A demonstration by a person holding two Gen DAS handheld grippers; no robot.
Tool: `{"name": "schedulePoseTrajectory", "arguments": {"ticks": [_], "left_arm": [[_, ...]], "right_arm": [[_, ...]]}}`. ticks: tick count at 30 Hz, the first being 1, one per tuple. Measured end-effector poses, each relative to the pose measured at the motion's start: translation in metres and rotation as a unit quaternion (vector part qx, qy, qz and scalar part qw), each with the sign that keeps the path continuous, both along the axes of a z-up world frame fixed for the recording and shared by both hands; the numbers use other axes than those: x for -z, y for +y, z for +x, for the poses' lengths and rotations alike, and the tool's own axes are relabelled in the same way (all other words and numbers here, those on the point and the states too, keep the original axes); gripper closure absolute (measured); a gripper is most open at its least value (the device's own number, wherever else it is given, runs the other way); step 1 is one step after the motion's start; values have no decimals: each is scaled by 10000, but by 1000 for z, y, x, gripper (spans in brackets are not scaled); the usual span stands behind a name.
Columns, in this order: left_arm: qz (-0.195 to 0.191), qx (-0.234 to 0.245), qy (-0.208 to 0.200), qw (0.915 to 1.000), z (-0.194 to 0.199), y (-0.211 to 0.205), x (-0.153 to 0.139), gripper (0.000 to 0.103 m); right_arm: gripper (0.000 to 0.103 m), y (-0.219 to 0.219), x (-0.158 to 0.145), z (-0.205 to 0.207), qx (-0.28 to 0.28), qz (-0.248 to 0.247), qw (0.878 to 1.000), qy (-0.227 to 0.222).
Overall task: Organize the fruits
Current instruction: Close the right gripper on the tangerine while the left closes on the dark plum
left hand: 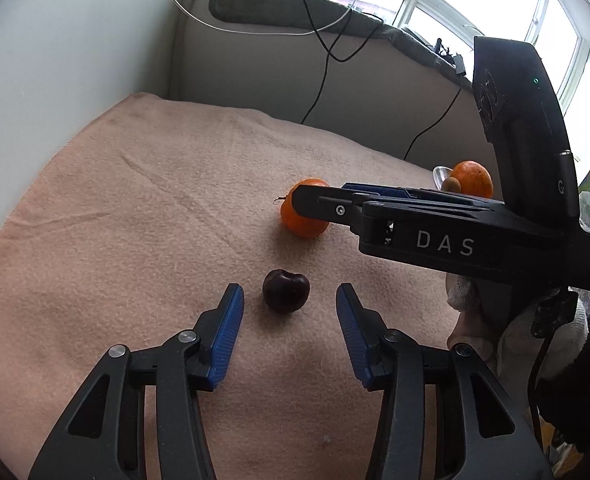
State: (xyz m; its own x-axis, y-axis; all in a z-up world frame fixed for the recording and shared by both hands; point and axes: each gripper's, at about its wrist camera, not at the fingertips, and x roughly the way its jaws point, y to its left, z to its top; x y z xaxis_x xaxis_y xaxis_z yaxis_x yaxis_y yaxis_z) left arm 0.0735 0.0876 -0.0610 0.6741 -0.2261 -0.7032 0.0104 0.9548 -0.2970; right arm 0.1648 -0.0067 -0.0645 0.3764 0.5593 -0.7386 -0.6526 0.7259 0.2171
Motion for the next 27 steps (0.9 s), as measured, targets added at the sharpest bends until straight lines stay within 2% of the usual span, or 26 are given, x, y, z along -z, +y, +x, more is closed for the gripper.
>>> {"name": "schedulePoseTrajectory", "arguments": {"ticks": [16,21,27], "left_arm": [[-6,-28,82,10000,6,-1,6,63],[-54,-56,87,9999,8,1,7,70],[-56,-44,81,9999,7,2,7,79]], "right_arm": [[51,11,6,-1,-125,-66,9999,2],[59,16,7,-3,-212,-83,9997,23],[60,18,7,-4,-204,-93,9997,-6]]}}
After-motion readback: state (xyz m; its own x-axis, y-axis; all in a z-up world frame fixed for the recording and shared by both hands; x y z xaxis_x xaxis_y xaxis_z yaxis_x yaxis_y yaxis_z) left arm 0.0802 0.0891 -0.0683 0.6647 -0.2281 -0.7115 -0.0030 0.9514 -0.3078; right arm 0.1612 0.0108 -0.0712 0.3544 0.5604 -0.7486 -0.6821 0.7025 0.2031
